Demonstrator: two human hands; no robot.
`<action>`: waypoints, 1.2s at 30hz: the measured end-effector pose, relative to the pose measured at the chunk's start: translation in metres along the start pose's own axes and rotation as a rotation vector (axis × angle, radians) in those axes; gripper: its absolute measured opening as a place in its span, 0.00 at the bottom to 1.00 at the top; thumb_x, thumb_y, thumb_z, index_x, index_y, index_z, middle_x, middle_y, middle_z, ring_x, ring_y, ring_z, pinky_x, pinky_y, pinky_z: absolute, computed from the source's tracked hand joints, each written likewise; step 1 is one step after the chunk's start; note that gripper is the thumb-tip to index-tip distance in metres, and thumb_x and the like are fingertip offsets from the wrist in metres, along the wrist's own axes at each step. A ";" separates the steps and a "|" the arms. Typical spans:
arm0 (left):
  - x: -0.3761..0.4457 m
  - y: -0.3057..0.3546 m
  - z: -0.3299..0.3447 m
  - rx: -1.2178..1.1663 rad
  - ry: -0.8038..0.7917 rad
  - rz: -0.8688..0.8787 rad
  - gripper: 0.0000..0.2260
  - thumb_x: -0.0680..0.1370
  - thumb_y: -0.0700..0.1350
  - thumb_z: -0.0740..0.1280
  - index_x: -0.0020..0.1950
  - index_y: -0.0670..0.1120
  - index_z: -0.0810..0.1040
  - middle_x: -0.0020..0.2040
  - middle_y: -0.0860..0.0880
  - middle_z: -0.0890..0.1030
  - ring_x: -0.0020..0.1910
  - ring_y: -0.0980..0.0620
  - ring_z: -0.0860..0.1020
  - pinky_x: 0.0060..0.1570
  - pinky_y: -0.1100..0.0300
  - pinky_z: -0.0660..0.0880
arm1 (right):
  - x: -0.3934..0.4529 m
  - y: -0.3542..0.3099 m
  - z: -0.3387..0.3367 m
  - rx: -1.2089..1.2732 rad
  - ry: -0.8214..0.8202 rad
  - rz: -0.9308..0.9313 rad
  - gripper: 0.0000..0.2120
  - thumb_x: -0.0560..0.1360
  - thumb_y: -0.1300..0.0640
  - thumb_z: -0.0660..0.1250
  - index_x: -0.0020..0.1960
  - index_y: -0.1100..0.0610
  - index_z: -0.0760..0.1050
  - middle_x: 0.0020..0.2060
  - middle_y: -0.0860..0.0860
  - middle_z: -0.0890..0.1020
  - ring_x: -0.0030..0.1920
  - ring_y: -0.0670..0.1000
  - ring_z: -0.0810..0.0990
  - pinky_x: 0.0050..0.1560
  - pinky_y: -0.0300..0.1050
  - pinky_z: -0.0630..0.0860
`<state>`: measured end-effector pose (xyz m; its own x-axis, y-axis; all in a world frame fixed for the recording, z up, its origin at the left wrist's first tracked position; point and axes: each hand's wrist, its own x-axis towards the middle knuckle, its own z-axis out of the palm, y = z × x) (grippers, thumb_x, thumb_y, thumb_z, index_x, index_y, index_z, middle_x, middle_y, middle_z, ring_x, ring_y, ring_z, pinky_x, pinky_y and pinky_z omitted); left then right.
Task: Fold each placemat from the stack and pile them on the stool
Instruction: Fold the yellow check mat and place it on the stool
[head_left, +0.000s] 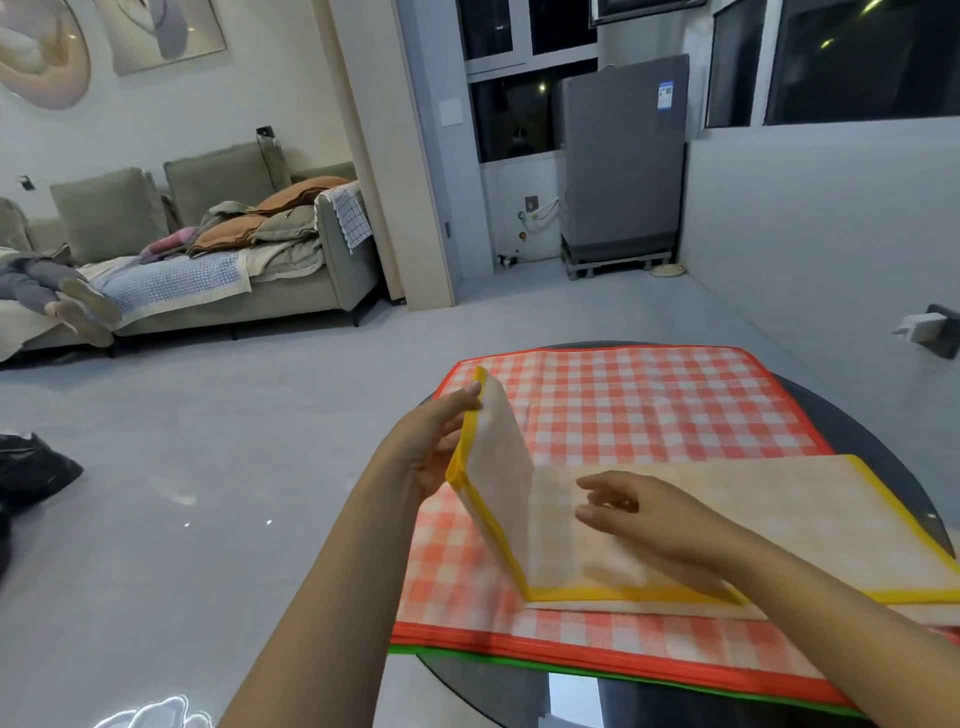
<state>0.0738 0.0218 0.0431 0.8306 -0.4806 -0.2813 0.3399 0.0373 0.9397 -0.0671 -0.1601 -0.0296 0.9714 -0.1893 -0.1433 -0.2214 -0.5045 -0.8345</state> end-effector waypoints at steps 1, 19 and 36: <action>-0.002 -0.001 0.011 -0.009 -0.017 0.016 0.08 0.76 0.46 0.67 0.40 0.43 0.75 0.21 0.52 0.75 0.20 0.57 0.74 0.23 0.66 0.71 | -0.003 0.002 -0.006 0.029 0.030 0.005 0.23 0.74 0.43 0.65 0.67 0.47 0.69 0.60 0.43 0.75 0.56 0.37 0.73 0.45 0.27 0.69; 0.016 -0.093 0.133 0.225 -0.053 -0.021 0.14 0.71 0.41 0.75 0.52 0.38 0.78 0.34 0.44 0.80 0.26 0.51 0.77 0.30 0.63 0.78 | -0.054 0.029 -0.047 0.248 0.184 0.199 0.12 0.79 0.47 0.59 0.57 0.52 0.74 0.38 0.49 0.83 0.32 0.45 0.78 0.34 0.40 0.74; 0.064 -0.115 0.112 1.229 -0.015 0.578 0.11 0.77 0.52 0.64 0.58 0.53 0.78 0.57 0.54 0.77 0.61 0.53 0.71 0.60 0.54 0.59 | -0.057 0.031 -0.025 -0.173 0.223 0.137 0.32 0.74 0.53 0.67 0.72 0.49 0.54 0.34 0.40 0.63 0.34 0.40 0.69 0.32 0.35 0.66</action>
<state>0.0382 -0.1110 -0.0613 0.7118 -0.6724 0.2031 -0.6687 -0.5603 0.4888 -0.1316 -0.1858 -0.0345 0.8930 -0.4359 -0.1121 -0.3788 -0.5934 -0.7102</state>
